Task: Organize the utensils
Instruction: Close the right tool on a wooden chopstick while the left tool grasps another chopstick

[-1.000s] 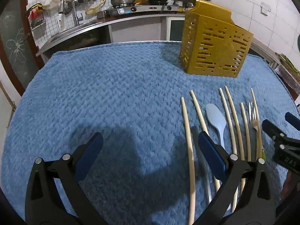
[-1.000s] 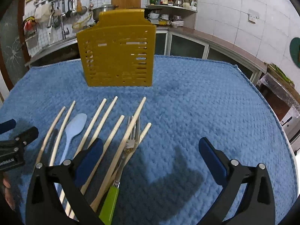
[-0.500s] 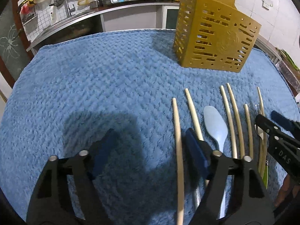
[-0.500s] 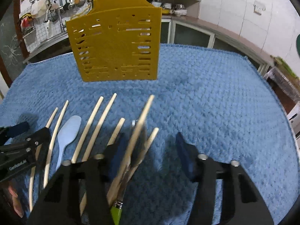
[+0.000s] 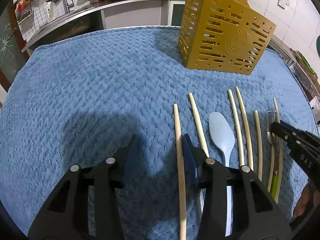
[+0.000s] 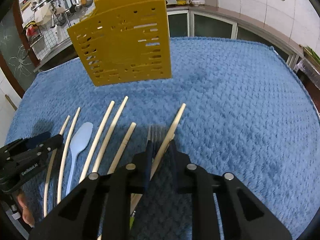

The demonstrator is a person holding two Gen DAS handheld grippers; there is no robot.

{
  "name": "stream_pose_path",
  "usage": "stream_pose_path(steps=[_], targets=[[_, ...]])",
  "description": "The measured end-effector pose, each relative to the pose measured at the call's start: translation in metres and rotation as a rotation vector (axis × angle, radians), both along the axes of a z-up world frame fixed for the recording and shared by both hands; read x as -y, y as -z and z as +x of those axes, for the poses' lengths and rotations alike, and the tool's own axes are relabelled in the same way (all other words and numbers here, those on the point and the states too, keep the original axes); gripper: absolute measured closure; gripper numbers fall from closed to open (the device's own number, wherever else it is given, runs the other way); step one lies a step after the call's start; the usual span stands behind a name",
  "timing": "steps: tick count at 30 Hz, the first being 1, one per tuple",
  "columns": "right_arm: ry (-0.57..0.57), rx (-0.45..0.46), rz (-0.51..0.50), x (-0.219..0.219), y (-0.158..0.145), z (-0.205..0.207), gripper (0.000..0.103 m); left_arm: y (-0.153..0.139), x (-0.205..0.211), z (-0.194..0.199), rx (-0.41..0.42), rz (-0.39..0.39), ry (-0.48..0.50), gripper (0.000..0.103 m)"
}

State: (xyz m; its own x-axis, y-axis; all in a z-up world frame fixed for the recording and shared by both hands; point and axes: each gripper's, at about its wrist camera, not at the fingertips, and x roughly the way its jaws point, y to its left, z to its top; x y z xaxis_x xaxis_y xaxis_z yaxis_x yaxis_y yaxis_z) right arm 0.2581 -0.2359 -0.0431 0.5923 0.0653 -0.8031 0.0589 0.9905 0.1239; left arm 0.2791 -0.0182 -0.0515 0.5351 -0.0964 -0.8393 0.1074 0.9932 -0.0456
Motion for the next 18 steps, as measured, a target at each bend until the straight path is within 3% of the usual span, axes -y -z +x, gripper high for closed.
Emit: stream_pose_path(steps=[9,18], targets=[[-0.052,0.066,-0.020,-0.005,0.003,0.002,0.088,0.003,0.004,-0.002,0.050,0.011,-0.015,0.059],[-0.120,0.060,-0.076,0.012,-0.007,0.007,0.090,0.004,0.001,-0.004,0.074,-0.013,-0.015,0.059]])
